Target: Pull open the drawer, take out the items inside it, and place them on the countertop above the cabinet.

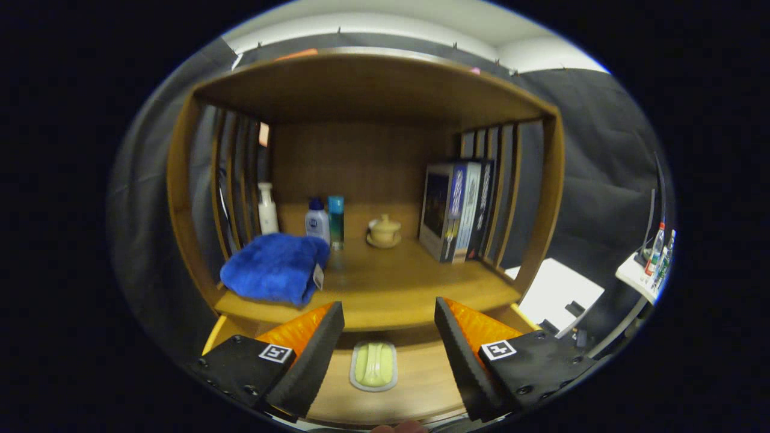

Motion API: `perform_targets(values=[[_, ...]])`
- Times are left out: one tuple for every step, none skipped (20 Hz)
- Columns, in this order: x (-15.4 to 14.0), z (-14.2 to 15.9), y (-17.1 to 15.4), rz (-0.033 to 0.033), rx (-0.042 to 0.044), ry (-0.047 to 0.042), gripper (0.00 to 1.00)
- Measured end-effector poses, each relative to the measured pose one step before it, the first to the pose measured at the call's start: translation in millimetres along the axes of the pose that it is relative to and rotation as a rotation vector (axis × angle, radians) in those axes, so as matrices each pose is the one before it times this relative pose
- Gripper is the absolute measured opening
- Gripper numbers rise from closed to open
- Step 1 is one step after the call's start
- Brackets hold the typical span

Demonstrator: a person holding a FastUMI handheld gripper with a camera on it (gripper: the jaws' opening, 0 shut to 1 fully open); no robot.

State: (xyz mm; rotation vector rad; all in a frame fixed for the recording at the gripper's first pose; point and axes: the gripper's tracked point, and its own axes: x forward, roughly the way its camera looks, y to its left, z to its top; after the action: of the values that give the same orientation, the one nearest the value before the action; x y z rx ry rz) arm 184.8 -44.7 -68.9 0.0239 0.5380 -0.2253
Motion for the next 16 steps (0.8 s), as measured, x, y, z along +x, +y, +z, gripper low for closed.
perform_targets(values=[[10.84,-15.75,1.65,-0.00661,0.02008,0.06274,0.98],[9.85,-13.47,-1.59,-0.00943,0.01488,0.06246,0.98],[8.71,-13.88,-1.15,-0.00593,0.00667,0.06686,0.98],[7.61,-11.99,-0.52,-0.00759,0.00216,0.06166,0.98],[7.35,-11.19,2.83,0.01417,-0.00513,0.05513,0.98],[8.38,-8.1,4.36,0.0209,-0.00357,0.04407,0.98],[6.16,-5.06,3.24,0.01373,-0.00699,0.04055,0.98],[7.33,-5.39,1.13,0.00649,-0.00544,0.04056,0.98],[7.5,-6.31,1.09,0.00661,-0.00164,0.03843,0.98],[8.49,-5.58,0.84,0.00349,0.00568,0.03084,0.98],[5.44,-3.38,-0.01,0.00041,0.00618,0.03232,0.98],[6.95,-4.46,2.38,0.01139,0.00235,0.03294,0.98],[4.07,-4.7,4.2,0.01964,-0.00079,0.03294,0.98],[1.12,-5.29,0.29,0.00788,-0.00499,0.03339,0.98],[6.02,-0.46,-3.34,-0.01323,0.00328,0.01579,0.97],[-2.94,1.35,-4.31,-0.01469,0.0085,0.0043,0.97]])
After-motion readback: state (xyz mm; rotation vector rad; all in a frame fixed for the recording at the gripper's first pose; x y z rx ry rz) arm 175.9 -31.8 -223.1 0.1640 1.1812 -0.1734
